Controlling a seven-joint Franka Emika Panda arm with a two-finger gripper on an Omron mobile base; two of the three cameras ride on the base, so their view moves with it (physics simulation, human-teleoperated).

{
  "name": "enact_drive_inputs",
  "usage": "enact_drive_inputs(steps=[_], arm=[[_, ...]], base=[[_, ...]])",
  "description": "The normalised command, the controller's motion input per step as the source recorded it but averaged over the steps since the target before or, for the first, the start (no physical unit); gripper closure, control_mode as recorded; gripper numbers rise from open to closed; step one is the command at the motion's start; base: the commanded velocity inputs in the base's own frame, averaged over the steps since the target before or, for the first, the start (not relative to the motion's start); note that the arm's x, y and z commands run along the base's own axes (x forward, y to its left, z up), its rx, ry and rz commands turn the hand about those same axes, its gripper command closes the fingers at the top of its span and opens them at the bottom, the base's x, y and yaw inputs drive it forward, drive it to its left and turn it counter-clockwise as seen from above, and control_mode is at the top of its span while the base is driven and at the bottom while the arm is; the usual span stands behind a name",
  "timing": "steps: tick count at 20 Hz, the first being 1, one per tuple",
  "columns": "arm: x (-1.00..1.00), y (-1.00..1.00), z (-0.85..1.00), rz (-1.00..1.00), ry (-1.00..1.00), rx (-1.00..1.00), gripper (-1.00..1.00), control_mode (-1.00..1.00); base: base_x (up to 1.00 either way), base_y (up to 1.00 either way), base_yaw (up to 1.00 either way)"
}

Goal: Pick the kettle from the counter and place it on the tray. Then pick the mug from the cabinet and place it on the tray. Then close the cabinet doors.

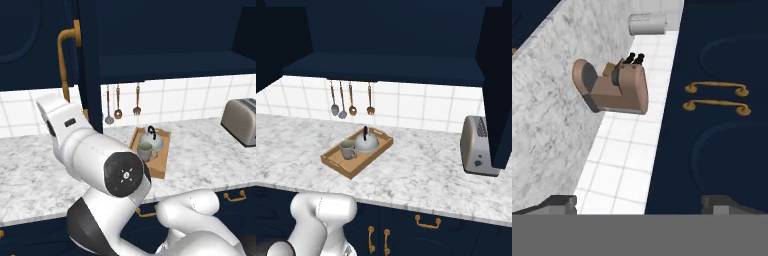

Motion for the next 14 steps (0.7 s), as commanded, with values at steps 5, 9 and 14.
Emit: enact_drive_inputs(steps=[5, 9, 14], arm=[[0.33, 0.06, 0.00, -0.09, 0.00, 0.02, -1.00, -1.00], [0.14, 0.00, 0.00, -0.08, 0.00, 0.07, -1.00, -1.00], [0.10, -0.01, 0.02, -0.11, 0.01, 0.12, -1.00, -1.00]], base=[[0.00, 0.00, 0.00], [0.00, 0.00, 0.00], [0.00, 0.00, 0.00]])
